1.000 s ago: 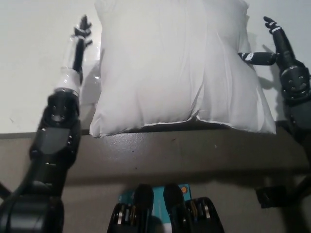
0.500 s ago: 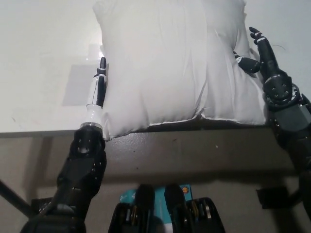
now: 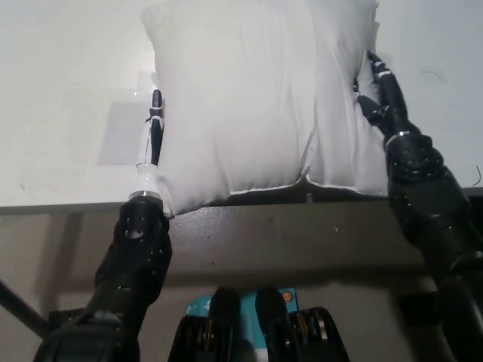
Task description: The robot uses both hands to lift the pillow and then drops it on the table
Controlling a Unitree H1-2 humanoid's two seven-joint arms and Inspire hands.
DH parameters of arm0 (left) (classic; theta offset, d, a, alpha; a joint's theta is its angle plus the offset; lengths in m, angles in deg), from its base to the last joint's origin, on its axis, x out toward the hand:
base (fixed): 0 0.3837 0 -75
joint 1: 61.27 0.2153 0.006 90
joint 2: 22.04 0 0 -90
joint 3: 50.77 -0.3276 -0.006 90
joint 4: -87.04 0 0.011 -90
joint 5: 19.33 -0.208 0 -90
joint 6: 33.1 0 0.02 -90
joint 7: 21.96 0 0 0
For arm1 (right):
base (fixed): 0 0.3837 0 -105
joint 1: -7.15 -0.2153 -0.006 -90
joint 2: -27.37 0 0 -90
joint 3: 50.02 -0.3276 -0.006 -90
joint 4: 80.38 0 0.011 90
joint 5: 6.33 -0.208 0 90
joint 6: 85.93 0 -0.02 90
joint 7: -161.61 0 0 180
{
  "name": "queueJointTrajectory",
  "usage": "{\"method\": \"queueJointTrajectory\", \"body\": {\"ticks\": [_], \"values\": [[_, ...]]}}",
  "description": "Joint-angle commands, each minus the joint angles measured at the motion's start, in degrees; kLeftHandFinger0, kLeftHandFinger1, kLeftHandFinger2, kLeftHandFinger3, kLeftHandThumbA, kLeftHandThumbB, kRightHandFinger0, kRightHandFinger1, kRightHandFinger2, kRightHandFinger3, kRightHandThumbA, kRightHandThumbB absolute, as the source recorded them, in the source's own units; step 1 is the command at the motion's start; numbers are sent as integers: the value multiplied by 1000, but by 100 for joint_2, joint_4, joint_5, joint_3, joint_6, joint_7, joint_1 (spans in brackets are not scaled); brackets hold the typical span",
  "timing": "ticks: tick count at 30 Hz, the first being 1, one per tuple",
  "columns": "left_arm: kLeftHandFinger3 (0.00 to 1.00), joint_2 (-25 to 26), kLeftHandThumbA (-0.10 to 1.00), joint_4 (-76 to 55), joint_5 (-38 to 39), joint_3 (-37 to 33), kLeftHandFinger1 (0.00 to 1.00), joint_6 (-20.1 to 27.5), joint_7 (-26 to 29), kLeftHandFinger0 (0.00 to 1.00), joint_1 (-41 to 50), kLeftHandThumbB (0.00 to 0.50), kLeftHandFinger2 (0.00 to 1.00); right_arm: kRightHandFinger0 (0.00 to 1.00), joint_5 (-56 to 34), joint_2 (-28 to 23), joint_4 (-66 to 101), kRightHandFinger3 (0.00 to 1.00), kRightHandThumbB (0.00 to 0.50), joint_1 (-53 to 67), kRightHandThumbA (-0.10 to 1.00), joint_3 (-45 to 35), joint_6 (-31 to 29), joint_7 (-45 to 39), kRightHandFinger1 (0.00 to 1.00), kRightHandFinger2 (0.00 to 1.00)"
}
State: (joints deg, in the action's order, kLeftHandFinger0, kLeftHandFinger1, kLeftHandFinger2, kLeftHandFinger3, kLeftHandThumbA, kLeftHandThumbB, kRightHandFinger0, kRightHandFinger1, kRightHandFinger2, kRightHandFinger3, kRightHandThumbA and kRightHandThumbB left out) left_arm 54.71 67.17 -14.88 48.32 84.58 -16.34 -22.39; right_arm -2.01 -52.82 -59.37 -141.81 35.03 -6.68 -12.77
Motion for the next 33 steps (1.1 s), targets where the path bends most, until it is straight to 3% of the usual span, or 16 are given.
{"method": "queueJointTrajectory", "body": {"ticks": [1, 9, 18, 22, 28, 30, 33], "values": [[1000, -351, 1000, 109, -61, -150, 1000, -76, 48, 1000, -385, 146, 1000, 1000, -452, 548, 91, 1000, 320, -117, 1000, -23, -212, -772, 1000, 1000], [1000, -480, 1000, 114, -186, -356, 1000, -76, 166, 1000, -527, 132, 1000, 1000, -1076, 939, 458, 1000, 404, 179, 1000, -273, -43, -1394, 1000, 1000], [1000, -674, 1000, 99, -226, -578, 1000, -76, 240, 1000, -603, 123, 1000, 1000, -1018, 1069, 683, 1000, 347, 270, 1000, 21, -183, -1437, 1000, 1000], [1000, -696, 1000, -50, -240, -657, 1000, -76, 259, 1000, -595, 110, 1000, 1000, -1050, 1034, 798, 1000, 373, 267, 1000, 61, -173, -1442, 1000, 1000], [1000, -710, 1000, -825, -360, -931, 1000, -76, 417, 1000, -639, 155, 1000, 1000, -1126, 949, 1948, 1000, 377, 383, 1000, 238, 42, -1405, 1000, 1000], [1000, -711, 1000, -1191, -397, -1011, 1000, -76, 459, 1000, -654, 119, 1000, 1000, -1274, 919, 2407, 1000, 392, 394, 1000, 262, 224, -1435, 1000, 1000], [1000, -702, 1000, -1643, -365, -1072, 1000, -76, 435, 1000, -680, 120, 1000, 1000, -1350, 888, 2941, 1000, 403, 371, 1000, 314, 441, -1346, 1000, 1000]]}}
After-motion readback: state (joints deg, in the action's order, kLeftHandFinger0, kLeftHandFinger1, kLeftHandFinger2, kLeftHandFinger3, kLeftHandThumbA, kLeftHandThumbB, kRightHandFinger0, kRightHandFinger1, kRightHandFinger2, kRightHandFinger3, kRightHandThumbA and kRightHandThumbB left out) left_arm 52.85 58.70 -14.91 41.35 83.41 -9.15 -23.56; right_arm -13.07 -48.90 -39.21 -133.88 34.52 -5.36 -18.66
